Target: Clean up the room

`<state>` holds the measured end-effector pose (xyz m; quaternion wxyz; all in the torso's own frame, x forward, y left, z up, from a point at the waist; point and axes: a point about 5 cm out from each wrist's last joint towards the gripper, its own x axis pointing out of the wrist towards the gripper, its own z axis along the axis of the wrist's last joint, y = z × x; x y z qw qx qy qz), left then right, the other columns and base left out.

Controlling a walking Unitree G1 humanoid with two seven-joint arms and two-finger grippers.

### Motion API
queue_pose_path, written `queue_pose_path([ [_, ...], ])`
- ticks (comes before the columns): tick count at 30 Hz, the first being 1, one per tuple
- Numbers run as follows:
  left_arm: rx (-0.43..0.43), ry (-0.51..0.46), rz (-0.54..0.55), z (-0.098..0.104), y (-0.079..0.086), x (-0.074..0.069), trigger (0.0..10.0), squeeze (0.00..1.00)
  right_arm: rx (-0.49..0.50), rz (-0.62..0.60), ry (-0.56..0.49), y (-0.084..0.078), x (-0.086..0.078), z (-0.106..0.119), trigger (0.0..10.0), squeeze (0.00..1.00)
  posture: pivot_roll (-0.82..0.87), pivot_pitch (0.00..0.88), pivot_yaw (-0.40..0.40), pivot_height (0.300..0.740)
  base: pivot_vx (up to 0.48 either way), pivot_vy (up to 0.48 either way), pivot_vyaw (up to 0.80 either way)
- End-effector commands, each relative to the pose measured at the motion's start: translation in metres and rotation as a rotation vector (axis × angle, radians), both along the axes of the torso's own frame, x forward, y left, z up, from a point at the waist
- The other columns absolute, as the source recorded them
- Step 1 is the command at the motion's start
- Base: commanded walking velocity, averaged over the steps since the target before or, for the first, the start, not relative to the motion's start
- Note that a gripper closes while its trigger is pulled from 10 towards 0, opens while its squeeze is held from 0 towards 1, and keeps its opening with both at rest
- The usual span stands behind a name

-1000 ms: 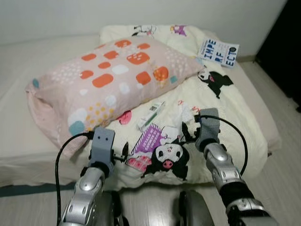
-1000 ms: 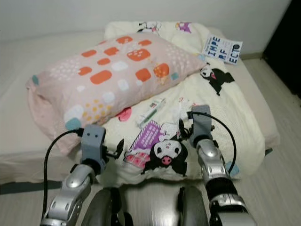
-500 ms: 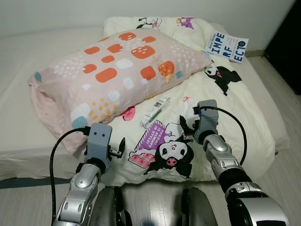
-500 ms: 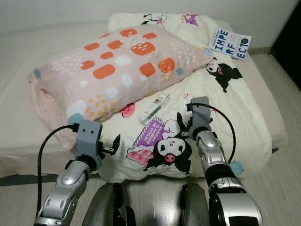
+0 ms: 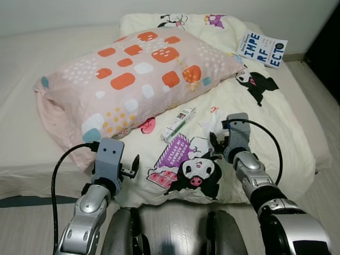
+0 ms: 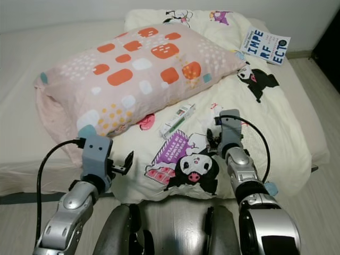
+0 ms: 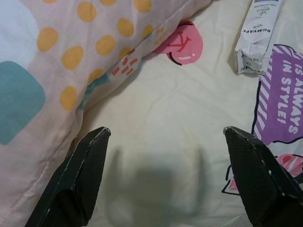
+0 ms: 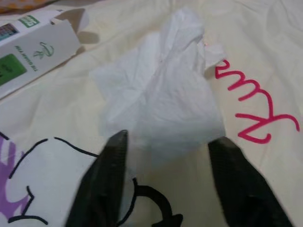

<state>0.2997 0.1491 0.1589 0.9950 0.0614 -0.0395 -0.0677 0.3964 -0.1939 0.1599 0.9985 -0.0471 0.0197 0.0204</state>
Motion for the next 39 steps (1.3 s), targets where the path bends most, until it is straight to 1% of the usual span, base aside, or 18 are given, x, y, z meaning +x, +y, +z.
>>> queue_pose_path([
  [1,0.024,0.034,0.009,-0.007,0.006,-0.004,10.0,0.00,-0.006,-0.004,0.023,-0.001,-0.002,-0.007,3.7,0.00,0.15,0.453,0.069,0.598,0.000,0.000,0.00],
  [2,0.026,0.035,0.009,-0.007,0.006,-0.005,10.0,0.00,-0.007,-0.005,0.024,-0.001,-0.002,-0.007,3.3,0.00,0.16,0.454,0.069,0.598,0.000,0.000,0.00],
  [3,0.026,0.036,0.009,-0.007,0.006,-0.005,10.0,0.00,-0.008,-0.006,0.024,-0.001,-0.002,-0.007,3.3,0.00,0.16,0.454,0.070,0.598,0.000,0.000,0.00],
  [4,0.026,0.036,0.009,-0.007,0.007,-0.005,10.0,0.00,-0.009,-0.008,0.024,-0.001,-0.002,-0.007,2.7,0.00,0.16,0.454,0.070,0.598,0.000,0.000,0.00],
  [13,0.032,0.040,0.016,-0.006,0.008,-0.006,10.0,0.00,-0.017,-0.018,0.021,-0.004,-0.002,-0.006,2.7,0.00,0.16,0.456,0.071,0.598,0.000,0.000,0.00],
  [15,0.036,0.042,0.020,-0.007,0.008,-0.006,10.0,0.00,-0.018,-0.026,0.017,-0.006,-0.001,-0.004,2.3,0.00,0.16,0.457,0.071,0.598,0.000,0.000,0.00],
  [16,0.036,0.042,0.020,-0.007,0.008,-0.006,10.0,0.00,-0.018,-0.026,0.017,-0.006,-0.001,-0.004,2.3,0.00,0.16,0.457,0.071,0.598,0.000,0.000,0.00],
  [17,0.037,0.044,0.021,-0.007,0.009,-0.006,10.0,0.00,-0.019,-0.029,0.015,-0.006,-0.001,-0.004,2.1,0.00,0.16,0.457,0.071,0.598,0.000,0.000,0.00],
  [18,0.038,0.044,0.023,-0.007,0.009,-0.005,10.0,0.00,-0.020,-0.033,0.011,-0.007,-0.001,-0.003,1.5,0.00,0.16,0.456,0.071,0.598,0.000,0.000,0.00],
  [21,0.038,0.046,0.025,-0.007,0.009,-0.005,10.0,0.00,-0.020,-0.037,0.007,-0.008,-0.001,-0.002,1.3,0.00,0.16,0.456,0.071,0.598,0.000,0.000,0.00],
  [22,0.038,0.047,0.027,-0.007,0.010,-0.004,10.0,0.00,-0.018,-0.036,0.002,-0.008,-0.001,-0.001,0.0,0.00,0.16,0.451,0.070,0.598,0.000,0.000,0.00],
  [24,0.038,0.047,0.029,-0.008,0.010,-0.004,10.0,0.00,-0.010,-0.031,-0.011,-0.007,0.000,0.001,0.0,0.00,0.15,0.444,0.068,0.598,0.000,0.000,0.00],
  [26,0.031,0.046,0.034,-0.009,0.010,-0.003,10.0,0.00,0.015,-0.018,-0.057,-0.002,0.001,0.006,0.0,0.00,0.13,0.417,0.060,0.598,0.000,0.000,0.00],
  [31,0.023,0.042,0.036,-0.010,0.008,-0.001,10.0,0.00,0.038,-0.008,-0.120,0.004,0.000,0.011,0.0,0.00,0.11,0.398,0.056,0.598,0.000,0.000,0.00],
  [33,0.012,0.036,0.024,-0.013,0.003,0.000,10.0,0.00,0.066,-0.007,-0.219,0.013,-0.004,0.015,0.0,0.00,0.06,0.337,0.050,0.598,0.000,0.000,0.00],
  [35,0.009,0.035,0.023,-0.013,0.002,0.001,10.0,0.00,0.067,-0.006,-0.236,0.015,-0.005,0.015,0.0,0.00,0.06,0.337,0.050,0.598,0.000,0.000,0.00],
  [36,0.004,0.034,0.023,-0.014,0.001,0.001,10.0,0.00,0.068,0.003,-0.257,0.019,-0.008,0.015,0.0,0.00,0.04,0.307,0.050,0.598,0.000,0.000,0.00],
  [39,-0.001,0.033,0.026,-0.015,0.000,0.000,10.0,0.00,0.050,0.017,-0.280,0.022,-0.011,0.014,0.0,0.00,0.03,0.287,0.049,0.598,0.000,0.000,0.00],
])
